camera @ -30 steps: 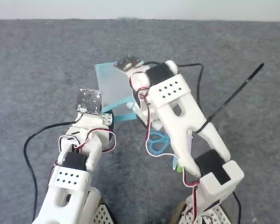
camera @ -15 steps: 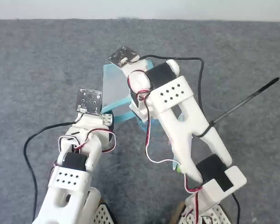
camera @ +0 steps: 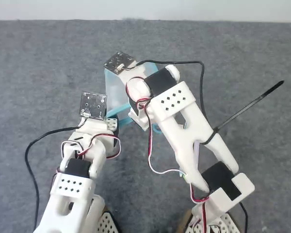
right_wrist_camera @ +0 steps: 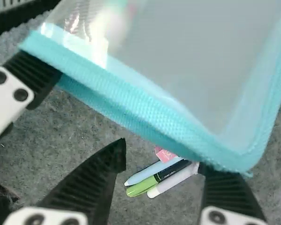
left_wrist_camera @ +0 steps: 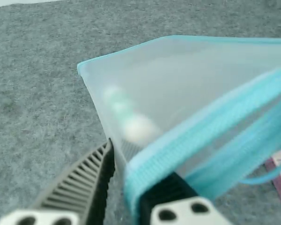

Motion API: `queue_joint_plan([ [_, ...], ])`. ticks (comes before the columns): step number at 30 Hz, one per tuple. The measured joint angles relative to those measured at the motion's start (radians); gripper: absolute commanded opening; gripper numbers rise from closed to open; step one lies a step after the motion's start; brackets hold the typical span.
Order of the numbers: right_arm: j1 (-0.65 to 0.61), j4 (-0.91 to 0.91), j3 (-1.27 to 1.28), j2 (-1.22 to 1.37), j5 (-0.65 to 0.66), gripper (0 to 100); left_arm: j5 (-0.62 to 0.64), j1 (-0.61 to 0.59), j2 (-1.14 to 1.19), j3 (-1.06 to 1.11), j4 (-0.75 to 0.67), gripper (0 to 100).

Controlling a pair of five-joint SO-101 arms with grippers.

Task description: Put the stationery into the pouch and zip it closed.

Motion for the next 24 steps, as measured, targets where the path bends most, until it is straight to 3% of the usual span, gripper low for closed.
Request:
queue_joint_plan([
  [6,0.015,0.018,0.000,-0.137,0.032,25.9,0.000,0.002,-0.002,0.014,0.000,1],
  [10,0.132,0.018,0.049,-0.233,0.040,25.9,-0.009,0.005,-0.002,0.015,0.000,1],
  [15,0.293,-0.003,0.293,-0.245,0.038,25.8,-0.009,0.005,-0.002,0.015,0.000,1],
  [19,0.373,-0.114,0.514,-0.245,0.038,18.8,-0.009,0.005,-0.002,0.015,0.000,1],
  [24,0.405,-0.210,0.710,-0.245,0.038,16.4,-0.009,0.005,-0.002,0.015,0.000,1],
])
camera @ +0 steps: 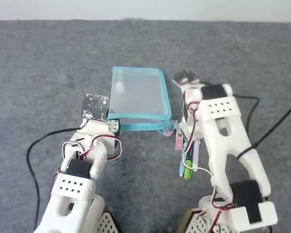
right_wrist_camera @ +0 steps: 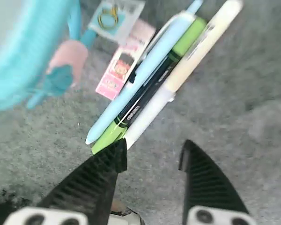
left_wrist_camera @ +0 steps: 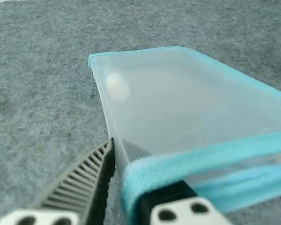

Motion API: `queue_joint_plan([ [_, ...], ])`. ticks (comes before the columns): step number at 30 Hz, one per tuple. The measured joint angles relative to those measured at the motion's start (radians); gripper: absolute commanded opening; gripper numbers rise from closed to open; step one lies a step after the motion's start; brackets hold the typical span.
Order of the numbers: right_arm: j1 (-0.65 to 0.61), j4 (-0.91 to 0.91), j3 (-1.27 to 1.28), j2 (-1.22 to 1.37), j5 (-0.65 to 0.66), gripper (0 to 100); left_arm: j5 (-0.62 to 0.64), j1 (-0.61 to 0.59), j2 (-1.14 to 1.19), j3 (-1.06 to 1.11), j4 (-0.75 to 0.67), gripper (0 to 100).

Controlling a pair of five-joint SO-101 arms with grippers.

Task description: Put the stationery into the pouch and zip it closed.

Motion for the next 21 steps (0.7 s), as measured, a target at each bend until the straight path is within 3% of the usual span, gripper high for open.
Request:
queue_joint_plan([
  [7,0.011,-0.112,0.158,0.000,-0.015,23.9,0.000,-0.014,0.000,0.000,0.000,1],
  [21,0.046,-0.361,0.359,-0.002,-0.057,20.0,0.000,-0.055,0.000,0.000,0.000,1],
])
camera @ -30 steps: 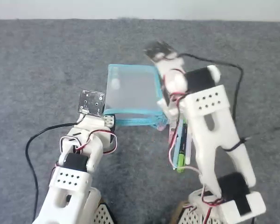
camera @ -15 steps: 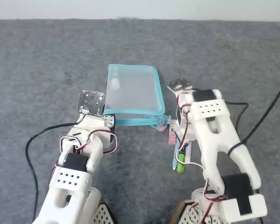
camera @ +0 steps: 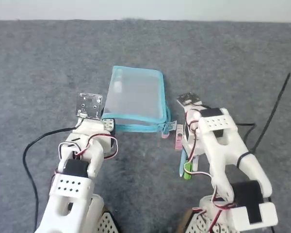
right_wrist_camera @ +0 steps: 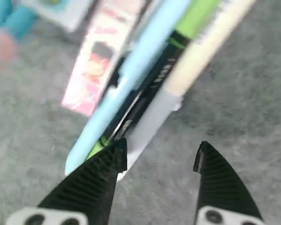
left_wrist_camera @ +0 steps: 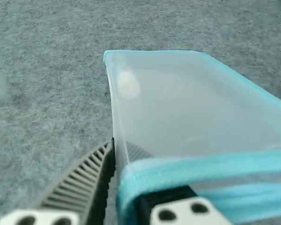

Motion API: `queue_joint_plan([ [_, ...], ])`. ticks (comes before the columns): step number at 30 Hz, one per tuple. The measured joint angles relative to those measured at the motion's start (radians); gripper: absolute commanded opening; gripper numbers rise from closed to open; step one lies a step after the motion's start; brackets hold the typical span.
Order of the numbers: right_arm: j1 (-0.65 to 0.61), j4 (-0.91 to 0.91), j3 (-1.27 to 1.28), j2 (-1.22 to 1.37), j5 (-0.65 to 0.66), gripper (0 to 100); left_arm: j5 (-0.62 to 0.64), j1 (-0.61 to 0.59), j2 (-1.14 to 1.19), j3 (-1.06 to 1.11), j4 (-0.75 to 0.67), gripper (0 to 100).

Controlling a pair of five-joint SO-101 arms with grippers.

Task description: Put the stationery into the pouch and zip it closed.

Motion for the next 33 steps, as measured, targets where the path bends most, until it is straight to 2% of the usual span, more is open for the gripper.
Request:
queue_joint_plan([
  [4,0.008,-0.035,0.028,0.000,-0.006,16.2,0.000,0.000,0.000,0.000,0.000,1],
  [14,0.012,-0.083,0.083,0.000,-0.006,15.6,0.000,0.000,0.000,0.000,0.000,1],
  [16,0.012,-0.083,0.083,0.000,-0.006,11.6,0.000,0.000,0.000,0.000,0.000,1],
  [19,0.021,-0.084,0.084,-0.002,-0.006,0.0,0.000,0.000,0.000,0.000,0.000,1],
  [23,0.095,-0.077,0.084,-0.006,-0.008,0.5,0.000,0.000,0.000,0.000,0.000,1],
  [28,0.203,0.064,-0.021,-0.115,0.072,0.7,0.000,0.000,0.000,0.000,0.000,1],
  [33,0.198,0.310,-0.192,-0.334,0.147,0.7,0.000,0.000,0.000,0.000,0.000,1],
])
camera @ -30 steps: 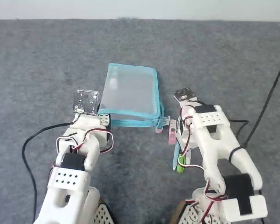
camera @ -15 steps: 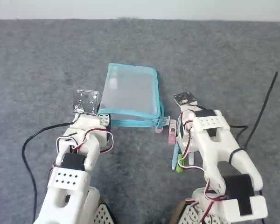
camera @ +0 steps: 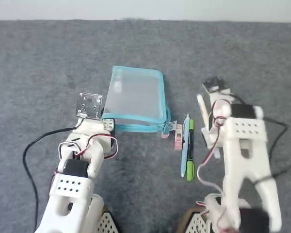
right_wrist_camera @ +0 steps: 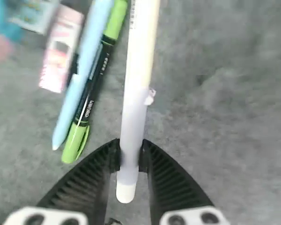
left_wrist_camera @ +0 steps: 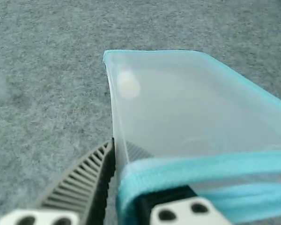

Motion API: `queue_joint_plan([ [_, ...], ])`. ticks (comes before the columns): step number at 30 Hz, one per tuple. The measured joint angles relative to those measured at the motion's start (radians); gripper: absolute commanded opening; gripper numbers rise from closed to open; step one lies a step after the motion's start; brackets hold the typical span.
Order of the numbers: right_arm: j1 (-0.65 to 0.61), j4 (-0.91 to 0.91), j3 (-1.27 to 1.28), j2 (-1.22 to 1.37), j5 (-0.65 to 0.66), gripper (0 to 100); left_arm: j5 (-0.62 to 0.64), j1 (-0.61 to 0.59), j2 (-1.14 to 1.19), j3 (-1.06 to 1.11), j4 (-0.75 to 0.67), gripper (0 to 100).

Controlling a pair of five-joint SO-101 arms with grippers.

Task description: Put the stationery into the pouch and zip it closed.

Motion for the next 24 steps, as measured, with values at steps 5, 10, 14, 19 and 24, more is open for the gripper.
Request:
queue_joint_plan([
  [5,-0.178,0.212,-0.143,-0.201,0.044,0.7,0.000,0.000,0.000,0.000,0.000,1],
  [10,-0.494,0.278,-0.175,-0.265,0.054,0.7,0.000,0.000,0.000,0.002,0.000,1],
  [14,-0.657,0.278,-0.175,-0.270,0.057,0.7,0.000,0.000,0.000,0.017,0.000,1],
  [19,-0.689,0.279,-0.140,-0.272,0.057,0.7,0.000,0.000,0.000,0.017,0.000,1],
  [24,-0.689,0.279,-0.054,-0.272,0.057,0.7,0.000,0.000,0.000,0.017,0.000,1],
])
